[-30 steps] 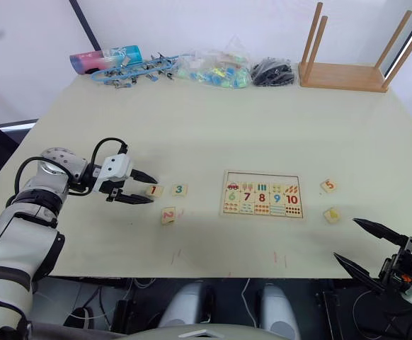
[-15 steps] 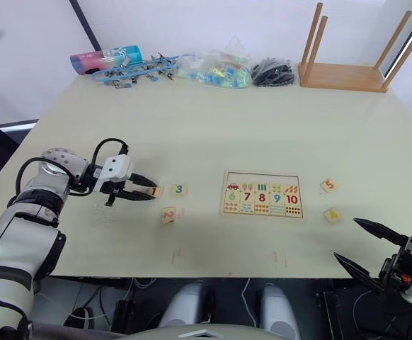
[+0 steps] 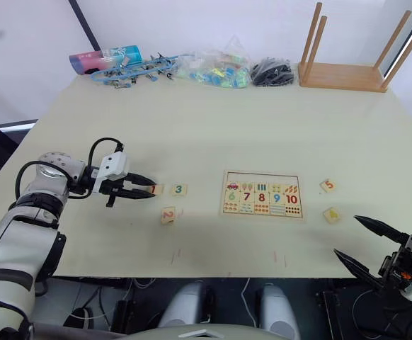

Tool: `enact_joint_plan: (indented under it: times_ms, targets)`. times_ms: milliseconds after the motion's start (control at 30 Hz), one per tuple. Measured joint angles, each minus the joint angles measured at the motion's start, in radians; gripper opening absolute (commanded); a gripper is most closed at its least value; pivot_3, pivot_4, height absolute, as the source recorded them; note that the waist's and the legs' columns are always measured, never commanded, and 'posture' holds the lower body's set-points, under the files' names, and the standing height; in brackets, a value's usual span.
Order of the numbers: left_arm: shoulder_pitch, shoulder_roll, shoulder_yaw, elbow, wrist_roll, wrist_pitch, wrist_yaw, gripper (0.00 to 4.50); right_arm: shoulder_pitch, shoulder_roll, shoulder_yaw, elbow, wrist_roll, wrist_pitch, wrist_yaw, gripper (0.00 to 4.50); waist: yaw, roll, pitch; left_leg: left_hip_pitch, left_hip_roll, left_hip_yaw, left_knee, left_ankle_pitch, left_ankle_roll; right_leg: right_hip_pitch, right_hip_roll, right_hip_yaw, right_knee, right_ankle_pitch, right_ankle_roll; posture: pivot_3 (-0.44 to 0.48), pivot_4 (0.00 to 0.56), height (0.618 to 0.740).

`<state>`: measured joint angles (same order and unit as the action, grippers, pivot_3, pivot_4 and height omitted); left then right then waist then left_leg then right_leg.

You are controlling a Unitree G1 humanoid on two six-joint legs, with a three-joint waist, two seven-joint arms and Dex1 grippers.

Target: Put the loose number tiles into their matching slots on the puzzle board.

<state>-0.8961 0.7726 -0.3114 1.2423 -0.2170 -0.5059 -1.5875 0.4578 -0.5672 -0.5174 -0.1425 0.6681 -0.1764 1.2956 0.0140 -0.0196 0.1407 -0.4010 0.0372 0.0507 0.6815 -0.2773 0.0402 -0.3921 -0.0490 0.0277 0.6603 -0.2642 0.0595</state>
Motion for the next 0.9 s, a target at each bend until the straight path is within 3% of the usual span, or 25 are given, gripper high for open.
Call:
enact_joint_plan:
  times_ms: [433,633,900]
  targets:
    - [-0.024,-0.058,0.143,-0.362,-0.019,0.378,0.034,0.97,-0.024,0.027,0.026,-0.014,0.001,-0.001,-0.033,4.50,-0.001,0.000,0.000,0.000,0.000,-0.001,0.001,0.000,0.000,0.000,0.000,0.000,0.000,0.000,0.000,0.000,0.150,0.737]
    - [-0.029,-0.106,0.113,-0.496,0.057,0.481,0.074,0.97,-0.031,0.045,0.035,-0.017,0.001,-0.002,-0.054,4.50,-0.001,0.000,0.000,0.000,-0.001,0.000,0.001,0.000,0.000,0.000,0.001,0.000,0.000,0.000,0.000,0.000,0.150,0.737]
    - [-0.075,-0.241,0.011,-0.608,0.180,0.589,0.147,0.97,-0.020,0.063,0.035,-0.048,0.005,-0.003,-0.084,4.50,-0.001,0.000,0.000,-0.001,-0.001,-0.001,0.002,0.000,0.000,0.000,0.001,0.001,0.000,0.000,0.000,0.000,0.150,0.737]
